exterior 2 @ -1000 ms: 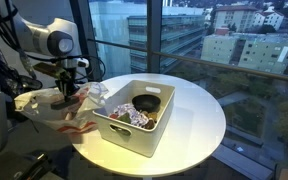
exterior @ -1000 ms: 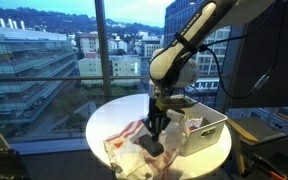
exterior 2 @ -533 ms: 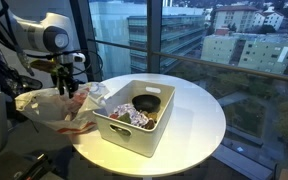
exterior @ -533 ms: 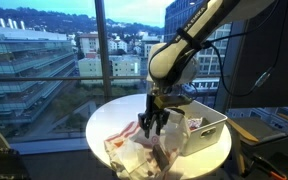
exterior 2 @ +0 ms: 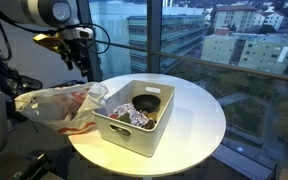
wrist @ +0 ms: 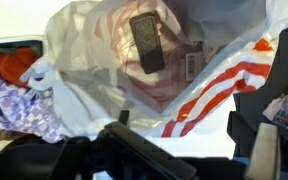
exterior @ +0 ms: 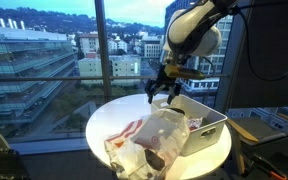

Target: Remove the black bowl from the plastic bag, put it in the white basket, remove the duster and toy moose from the white basket and put them in the plastic bag

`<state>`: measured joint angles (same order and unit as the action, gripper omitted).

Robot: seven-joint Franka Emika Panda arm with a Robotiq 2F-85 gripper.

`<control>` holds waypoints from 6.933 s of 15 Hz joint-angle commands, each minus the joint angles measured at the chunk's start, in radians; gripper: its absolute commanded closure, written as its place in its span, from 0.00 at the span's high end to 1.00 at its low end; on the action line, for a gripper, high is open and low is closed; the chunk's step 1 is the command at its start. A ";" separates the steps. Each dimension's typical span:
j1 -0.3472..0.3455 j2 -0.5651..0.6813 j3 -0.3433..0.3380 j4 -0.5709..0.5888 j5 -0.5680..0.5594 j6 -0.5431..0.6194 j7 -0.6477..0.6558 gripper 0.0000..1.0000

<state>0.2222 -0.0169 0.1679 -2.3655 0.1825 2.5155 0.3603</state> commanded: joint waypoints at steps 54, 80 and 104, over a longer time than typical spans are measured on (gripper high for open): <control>0.025 0.606 -0.479 0.277 -0.377 0.250 0.726 0.34; 0.057 0.683 -0.519 0.346 -0.632 0.176 0.414 1.00; 0.083 0.622 -0.514 0.285 -0.549 0.106 0.413 0.03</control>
<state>0.2667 0.6813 -0.3171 -2.0422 -0.3601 2.6593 0.7611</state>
